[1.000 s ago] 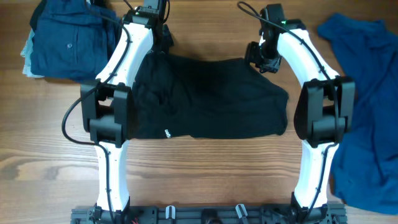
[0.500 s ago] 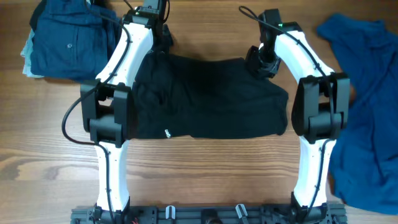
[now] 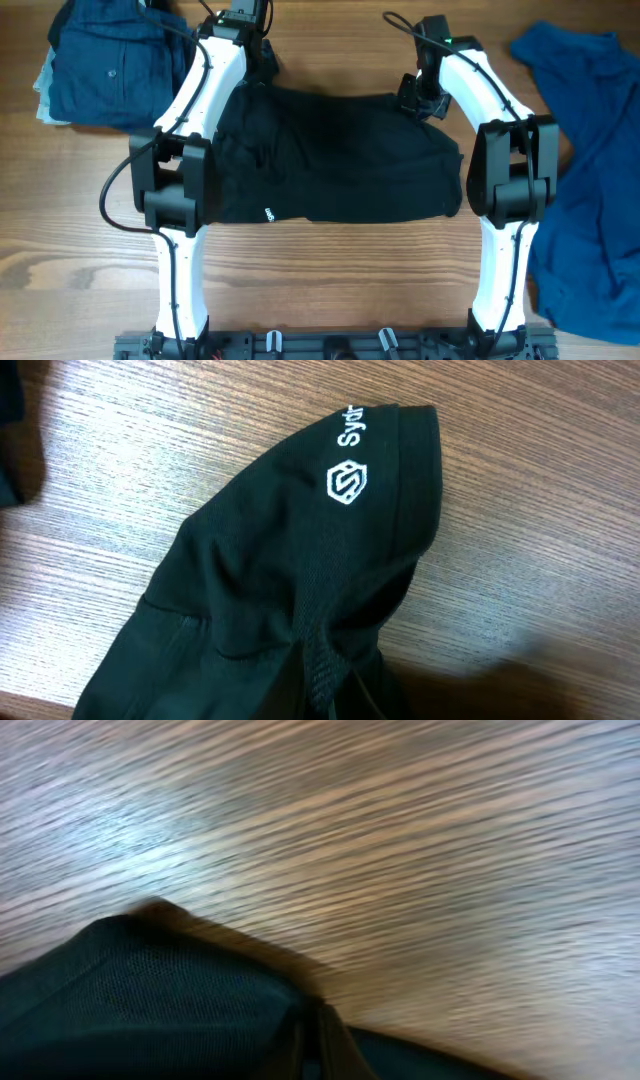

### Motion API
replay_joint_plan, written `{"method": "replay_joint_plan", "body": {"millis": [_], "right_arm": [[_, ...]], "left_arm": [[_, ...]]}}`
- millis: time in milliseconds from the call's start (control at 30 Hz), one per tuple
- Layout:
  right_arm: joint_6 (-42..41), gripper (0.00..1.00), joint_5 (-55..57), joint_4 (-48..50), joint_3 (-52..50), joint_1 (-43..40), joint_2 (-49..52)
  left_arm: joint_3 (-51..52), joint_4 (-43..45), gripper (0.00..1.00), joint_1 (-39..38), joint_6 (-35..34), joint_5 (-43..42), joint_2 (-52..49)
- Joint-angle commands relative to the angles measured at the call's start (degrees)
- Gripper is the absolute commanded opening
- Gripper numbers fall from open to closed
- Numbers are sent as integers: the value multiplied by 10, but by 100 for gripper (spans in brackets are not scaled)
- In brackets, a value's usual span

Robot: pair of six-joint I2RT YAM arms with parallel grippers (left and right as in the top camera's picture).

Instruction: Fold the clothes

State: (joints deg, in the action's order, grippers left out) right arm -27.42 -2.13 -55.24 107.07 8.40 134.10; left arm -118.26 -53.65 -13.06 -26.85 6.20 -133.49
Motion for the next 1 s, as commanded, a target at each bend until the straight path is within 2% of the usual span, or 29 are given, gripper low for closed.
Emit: {"method": "replay_joint_plan", "body": {"millis": [0,133,500,567,633,700,767,967], "right_arm": [[-6,4,76,-27,64,-22,22],[5,4,88,-46,99,-51,17],[45,4,84,-57,103,-66,-18],[62,26,88,-70,103,-66,-20],[64,27,88,-95,99,-71,-19],[64,37,88,-117,99,-77,-19],[66,40,66,-139,98,-84,-19],[80,45,44,-173,83,-87,-19]], "left_arm": [[-10,0,4,2,-5,10,18],[-10,4,4,2,-5,10,18],[-10,15,4,2,-5,10,18],[-10,14,4,2,-3,10,18],[-10,12,4,4,-3,10,18],[-10,12,4,8,-4,10,18],[-10,12,4,12,-4,10,18],[-10,4,4,18,-4,10,18]]}}
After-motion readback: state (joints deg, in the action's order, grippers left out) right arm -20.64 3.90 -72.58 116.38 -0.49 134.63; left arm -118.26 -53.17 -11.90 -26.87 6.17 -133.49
